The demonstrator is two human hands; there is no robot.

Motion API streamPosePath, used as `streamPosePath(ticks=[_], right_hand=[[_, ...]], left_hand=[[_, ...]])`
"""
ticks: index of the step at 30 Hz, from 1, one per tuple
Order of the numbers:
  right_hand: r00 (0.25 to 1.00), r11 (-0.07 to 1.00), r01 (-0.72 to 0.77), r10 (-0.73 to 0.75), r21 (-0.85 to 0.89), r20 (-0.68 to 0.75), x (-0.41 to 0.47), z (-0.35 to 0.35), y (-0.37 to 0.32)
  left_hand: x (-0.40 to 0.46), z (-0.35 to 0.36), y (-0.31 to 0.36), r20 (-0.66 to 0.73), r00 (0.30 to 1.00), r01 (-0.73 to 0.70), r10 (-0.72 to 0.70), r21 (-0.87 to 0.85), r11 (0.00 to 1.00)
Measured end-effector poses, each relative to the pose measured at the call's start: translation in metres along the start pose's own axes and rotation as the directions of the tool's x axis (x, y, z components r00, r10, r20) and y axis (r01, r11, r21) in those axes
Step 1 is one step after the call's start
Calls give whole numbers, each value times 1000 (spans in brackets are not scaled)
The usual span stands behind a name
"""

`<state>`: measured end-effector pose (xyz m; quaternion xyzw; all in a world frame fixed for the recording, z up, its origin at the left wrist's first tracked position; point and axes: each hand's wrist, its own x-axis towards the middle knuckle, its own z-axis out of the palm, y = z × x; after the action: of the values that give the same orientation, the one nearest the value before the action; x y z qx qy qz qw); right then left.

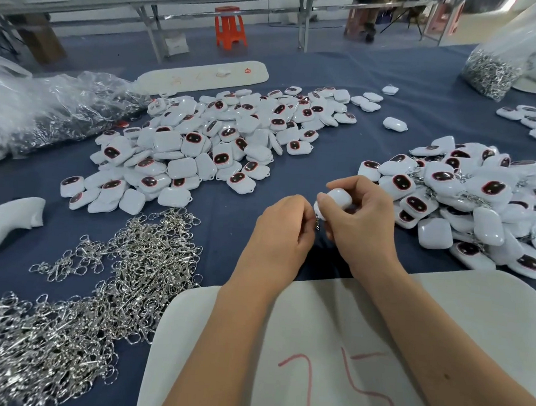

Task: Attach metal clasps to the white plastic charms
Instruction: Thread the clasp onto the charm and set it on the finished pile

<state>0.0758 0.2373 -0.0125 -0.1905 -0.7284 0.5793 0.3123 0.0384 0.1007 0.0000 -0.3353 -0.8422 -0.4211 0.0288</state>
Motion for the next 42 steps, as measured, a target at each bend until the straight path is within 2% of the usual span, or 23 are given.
streamPosePath(ticks=[13,17,21,27,31,34,36,39,42], right_hand=[[995,991,101,-103,-90,-11,-5,2,2],[1000,996,-7,6,91,10,-5,1,-2],[986,929,-165,152,331,65,-4,-2,-6],[978,876,-209,181,435,106,-4,-3,-8],[975,860,-217,175,462,133,-4,-3,-7],[980,868,-186,129,461,152,-6,-3,-8],[984,895,-133,70,426,161,-7,-3,-7],[984,949,-9,-47,315,171,-9,-1,-7],[973,974,109,-146,199,180,-12,0,-5]], left_hand=[[0,3,0,-12,993,119,-119,-10,993],[-1,5,-1,-58,995,80,-83,-50,996],[1,5,-2,-92,996,-13,2,-124,992],[0,2,-6,-136,991,-51,23,-208,977],[2,0,-9,-191,980,-94,60,-174,980],[3,-2,-11,-216,973,-115,86,-126,985],[3,-4,-12,-211,976,-81,62,-87,993],[2,-6,-12,-185,982,-26,23,-12,1000],[3,-9,-10,-138,990,-15,34,136,991]])
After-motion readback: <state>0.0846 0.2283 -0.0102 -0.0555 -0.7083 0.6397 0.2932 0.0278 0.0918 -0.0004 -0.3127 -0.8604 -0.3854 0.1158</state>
